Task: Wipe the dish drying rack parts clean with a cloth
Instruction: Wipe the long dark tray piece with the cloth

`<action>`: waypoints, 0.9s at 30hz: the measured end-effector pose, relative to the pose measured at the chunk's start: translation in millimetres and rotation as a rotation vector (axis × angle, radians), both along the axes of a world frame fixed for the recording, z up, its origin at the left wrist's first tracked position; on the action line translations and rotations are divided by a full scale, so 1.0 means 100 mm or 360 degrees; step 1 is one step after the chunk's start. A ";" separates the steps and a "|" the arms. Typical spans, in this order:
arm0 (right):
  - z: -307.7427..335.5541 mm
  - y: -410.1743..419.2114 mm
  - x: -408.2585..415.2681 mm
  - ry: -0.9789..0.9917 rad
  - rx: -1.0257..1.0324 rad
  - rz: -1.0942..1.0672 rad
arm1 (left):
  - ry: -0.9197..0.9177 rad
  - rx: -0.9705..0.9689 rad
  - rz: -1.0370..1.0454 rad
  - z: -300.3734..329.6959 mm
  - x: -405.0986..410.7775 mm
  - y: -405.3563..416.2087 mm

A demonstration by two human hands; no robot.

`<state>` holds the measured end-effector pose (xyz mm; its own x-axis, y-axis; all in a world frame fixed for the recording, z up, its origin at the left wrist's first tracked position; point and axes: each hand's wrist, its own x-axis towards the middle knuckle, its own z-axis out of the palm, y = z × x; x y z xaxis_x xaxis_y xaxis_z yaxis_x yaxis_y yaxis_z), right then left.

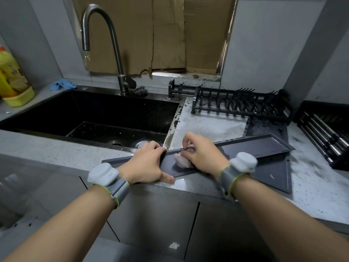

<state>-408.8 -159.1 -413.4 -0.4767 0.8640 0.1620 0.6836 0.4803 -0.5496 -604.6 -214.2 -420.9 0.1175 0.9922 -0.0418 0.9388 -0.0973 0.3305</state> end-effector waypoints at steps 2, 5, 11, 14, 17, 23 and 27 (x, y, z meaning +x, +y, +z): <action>-0.10 0.00 -0.03 -0.0413 0.0487 -0.0101 | -0.0022 0.0004 0.0008 0.00 0.00 -0.02; -0.08 -0.02 0.00 -0.0517 0.0839 -0.0141 | -0.0046 0.0015 0.0008 0.01 0.00 -0.03; -0.28 -0.16 0.02 -0.0538 0.0548 0.0209 | -0.0035 0.0027 0.0007 0.01 0.01 -0.03; -0.19 -0.04 0.10 -0.0485 0.0378 0.0188 | -0.0031 0.0017 0.0000 0.01 -0.01 -0.04; -0.14 0.15 0.24 -0.0538 0.0342 0.0102 | -0.0032 0.0007 -0.0005 0.02 0.00 -0.03; -0.18 0.12 0.16 -0.0465 0.0502 0.0045 | -0.0031 0.0010 0.0003 0.01 0.01 -0.02; -0.24 0.09 0.12 -0.0364 0.0477 0.0112 | -0.0031 0.0018 -0.0003 -0.01 0.00 -0.01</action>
<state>-396.5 -150.4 -437.6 -0.5863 0.7582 0.2853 0.7318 0.6468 -0.2148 -604.6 -215.4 -421.7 0.1203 0.9923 -0.0284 0.9320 -0.1030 0.3474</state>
